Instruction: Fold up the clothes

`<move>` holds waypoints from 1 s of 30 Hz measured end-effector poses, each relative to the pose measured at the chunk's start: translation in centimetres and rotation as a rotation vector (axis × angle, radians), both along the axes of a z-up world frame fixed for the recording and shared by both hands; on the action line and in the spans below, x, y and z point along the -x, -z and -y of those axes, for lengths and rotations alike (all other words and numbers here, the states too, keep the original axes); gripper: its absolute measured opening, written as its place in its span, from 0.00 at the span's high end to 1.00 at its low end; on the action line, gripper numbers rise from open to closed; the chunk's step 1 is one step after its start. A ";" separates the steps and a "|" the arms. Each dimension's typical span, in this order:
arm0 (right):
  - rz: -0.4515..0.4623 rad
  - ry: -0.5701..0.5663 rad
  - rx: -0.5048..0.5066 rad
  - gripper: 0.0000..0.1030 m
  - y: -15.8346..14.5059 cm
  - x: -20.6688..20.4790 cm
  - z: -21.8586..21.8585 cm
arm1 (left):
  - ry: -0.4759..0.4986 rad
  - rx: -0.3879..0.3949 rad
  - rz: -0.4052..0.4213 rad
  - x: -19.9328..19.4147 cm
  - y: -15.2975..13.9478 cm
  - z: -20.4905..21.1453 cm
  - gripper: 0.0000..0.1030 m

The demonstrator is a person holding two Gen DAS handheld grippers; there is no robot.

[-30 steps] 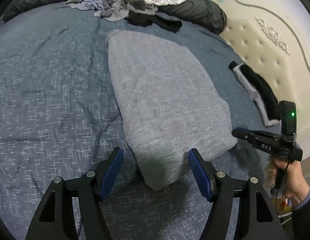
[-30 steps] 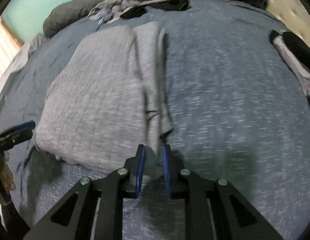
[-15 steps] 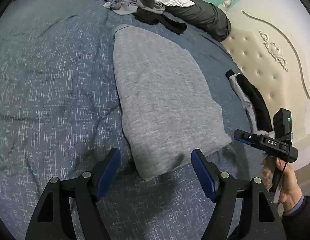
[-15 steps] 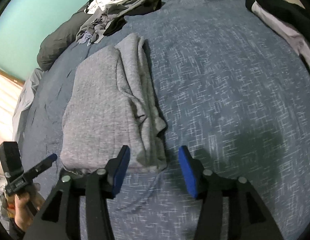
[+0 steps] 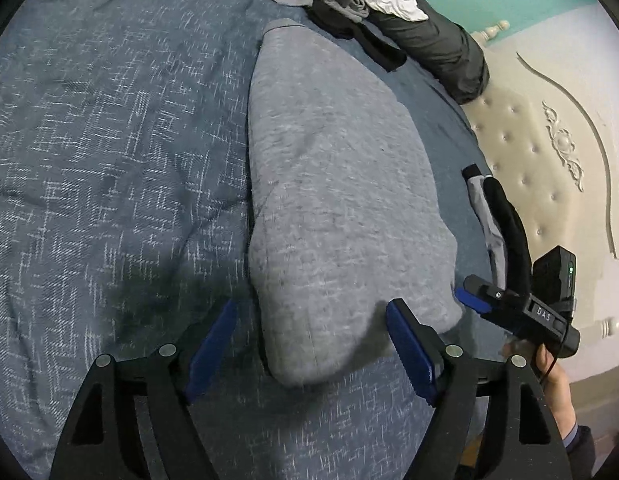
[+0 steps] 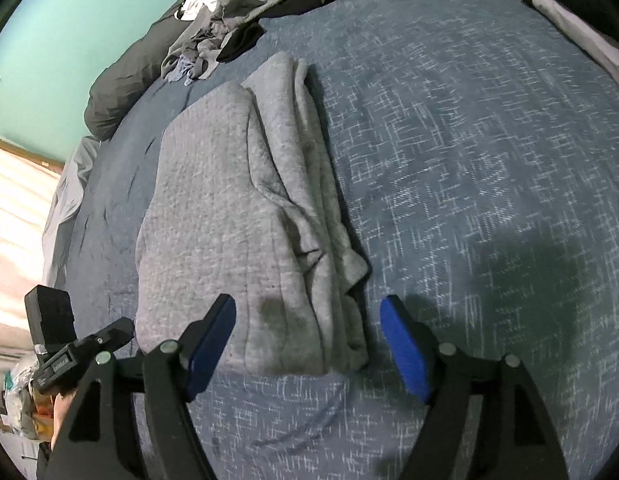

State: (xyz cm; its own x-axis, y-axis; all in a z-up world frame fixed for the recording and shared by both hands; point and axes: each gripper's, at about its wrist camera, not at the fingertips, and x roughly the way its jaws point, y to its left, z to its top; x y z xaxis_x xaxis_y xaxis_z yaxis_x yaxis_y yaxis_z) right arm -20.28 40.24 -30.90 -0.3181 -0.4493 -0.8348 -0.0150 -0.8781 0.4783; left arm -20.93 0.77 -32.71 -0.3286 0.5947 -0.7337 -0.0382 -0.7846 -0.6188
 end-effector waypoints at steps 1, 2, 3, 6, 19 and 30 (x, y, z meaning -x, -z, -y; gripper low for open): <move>0.001 -0.002 0.002 0.27 0.1 0.1 0.0 | -0.009 -0.011 -0.003 0.1 0.0 0.1 0.22; -0.001 -0.006 0.000 0.27 0.1 0.1 0.0 | -0.015 -0.025 -0.008 0.2 -0.2 0.4 0.22; -0.011 -0.016 -0.010 0.27 -0.2 0.2 0.1 | -0.016 -0.028 -0.018 0.2 -0.4 0.7 0.22; -0.039 -0.042 -0.045 0.27 -0.9 0.3 0.4 | -0.029 0.018 -0.054 -0.5 -1.1 1.8 0.22; -0.159 -0.266 -0.229 0.27 -5.9 4.2 11.7 | -0.027 0.156 -0.130 -2.7 -0.9 2.4 0.22; -0.194 -0.271 -0.284 0.32 -4.4 3.4 16.0 | -0.035 0.104 -0.156 -0.1 -1.4 5.5 0.34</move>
